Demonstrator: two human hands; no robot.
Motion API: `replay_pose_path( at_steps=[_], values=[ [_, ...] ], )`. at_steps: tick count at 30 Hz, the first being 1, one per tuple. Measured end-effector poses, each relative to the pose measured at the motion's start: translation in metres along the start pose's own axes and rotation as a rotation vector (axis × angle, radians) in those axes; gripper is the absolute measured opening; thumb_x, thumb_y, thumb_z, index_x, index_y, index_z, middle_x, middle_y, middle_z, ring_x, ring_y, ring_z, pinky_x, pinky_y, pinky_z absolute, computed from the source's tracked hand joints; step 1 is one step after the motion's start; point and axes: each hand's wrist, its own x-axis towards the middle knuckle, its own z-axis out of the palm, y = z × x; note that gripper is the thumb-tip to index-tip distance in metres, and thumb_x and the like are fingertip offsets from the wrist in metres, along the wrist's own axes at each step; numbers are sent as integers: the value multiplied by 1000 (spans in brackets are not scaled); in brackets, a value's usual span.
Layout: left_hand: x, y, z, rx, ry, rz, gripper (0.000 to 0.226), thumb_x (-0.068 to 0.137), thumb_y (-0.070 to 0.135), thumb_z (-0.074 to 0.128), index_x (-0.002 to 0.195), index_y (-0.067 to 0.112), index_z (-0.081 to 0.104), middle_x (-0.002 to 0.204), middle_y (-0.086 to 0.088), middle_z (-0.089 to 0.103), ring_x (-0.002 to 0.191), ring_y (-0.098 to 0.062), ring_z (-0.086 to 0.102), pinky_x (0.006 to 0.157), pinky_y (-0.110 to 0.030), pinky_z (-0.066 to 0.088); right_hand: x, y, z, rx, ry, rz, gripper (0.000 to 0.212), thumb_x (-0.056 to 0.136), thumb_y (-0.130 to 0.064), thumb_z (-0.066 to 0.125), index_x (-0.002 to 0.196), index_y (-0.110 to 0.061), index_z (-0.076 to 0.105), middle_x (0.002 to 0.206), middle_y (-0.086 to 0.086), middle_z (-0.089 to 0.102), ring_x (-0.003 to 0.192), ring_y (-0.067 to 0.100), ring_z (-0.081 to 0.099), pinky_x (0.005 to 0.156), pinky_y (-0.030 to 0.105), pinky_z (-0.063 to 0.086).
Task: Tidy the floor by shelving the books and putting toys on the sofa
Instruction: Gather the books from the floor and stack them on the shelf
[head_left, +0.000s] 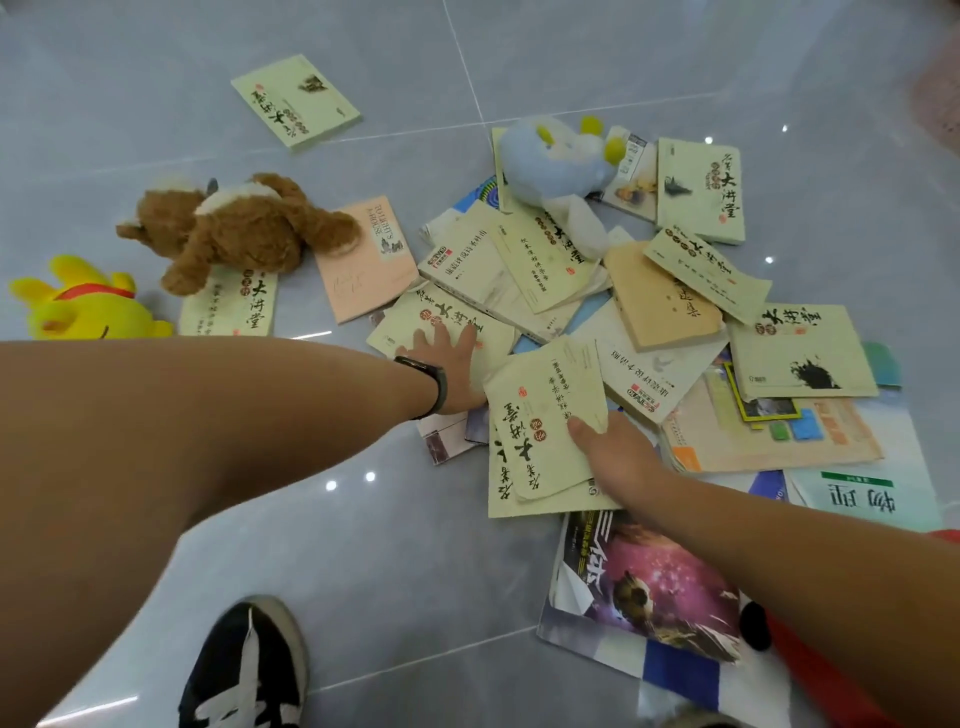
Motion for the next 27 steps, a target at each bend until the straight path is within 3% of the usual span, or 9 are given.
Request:
replay_pose_path(
  at_steps=[3,7,10,13,17,19,22,25,27],
  values=[
    [4,6,-3,64,-25,32,97,76,66,64,148,36,7,147,-15,29,120,-42,48,86,-51,51,2,-1,-6,-3,39,-35,40,101,-42,53,133,-18,55,121,-2,67,103,18,64,84,36,54],
    [-5,6,-7,187,-98,73,94,80,46,66,151,35,6,145,-21,28,89,-34,59,62,-37,51,5,-10,-29,-175,-26,-33,11,103,-25,50,114,-26,52,109,-2,65,88,16,62,64,26,46],
    [-13,9,-11,184,-124,97,85,83,24,63,147,36,9,132,-15,37,76,-28,60,63,-40,58,13,-9,-43,-351,-111,-17,24,102,-17,49,124,-14,57,126,11,63,109,28,60,83,31,48],
    [-19,6,-17,217,-136,180,83,84,12,60,148,31,10,111,-6,52,74,-25,61,62,-39,55,23,-7,-53,-653,-180,-82,48,104,-21,46,151,-15,39,145,13,52,128,32,51,101,34,44],
    [-27,0,-33,407,-339,340,81,91,17,58,152,33,7,84,6,49,77,-22,59,57,-33,46,31,-19,-65,-1125,-214,-257,50,101,-24,42,150,-29,35,129,7,56,114,30,57,92,42,51],
    [-32,4,-41,465,-432,393,68,95,25,58,151,26,21,87,5,49,82,-22,55,61,-30,41,27,-30,-66,-1359,-222,-376,45,100,-23,42,145,-31,39,127,5,55,115,27,53,90,40,46],
    [-35,6,-47,376,-413,398,53,95,27,56,145,24,40,110,0,58,95,-22,53,73,-31,44,19,-41,-65,-1664,-214,-650,38,99,-21,46,136,-31,48,123,3,55,117,25,48,99,44,35],
    [-35,-5,-43,329,-332,366,57,93,29,60,145,24,39,131,-4,56,109,-24,58,88,-39,52,12,-37,-59,-1776,-198,-918,28,94,-19,59,120,-30,62,111,0,58,115,28,50,103,49,29],
    [-33,-21,-39,390,-283,317,66,91,31,64,149,25,32,137,-3,48,110,-24,59,86,-38,54,7,-29,-53,-1785,-172,-1001,25,90,-16,66,112,-28,67,110,1,58,114,29,48,105,50,29]
  ],
)
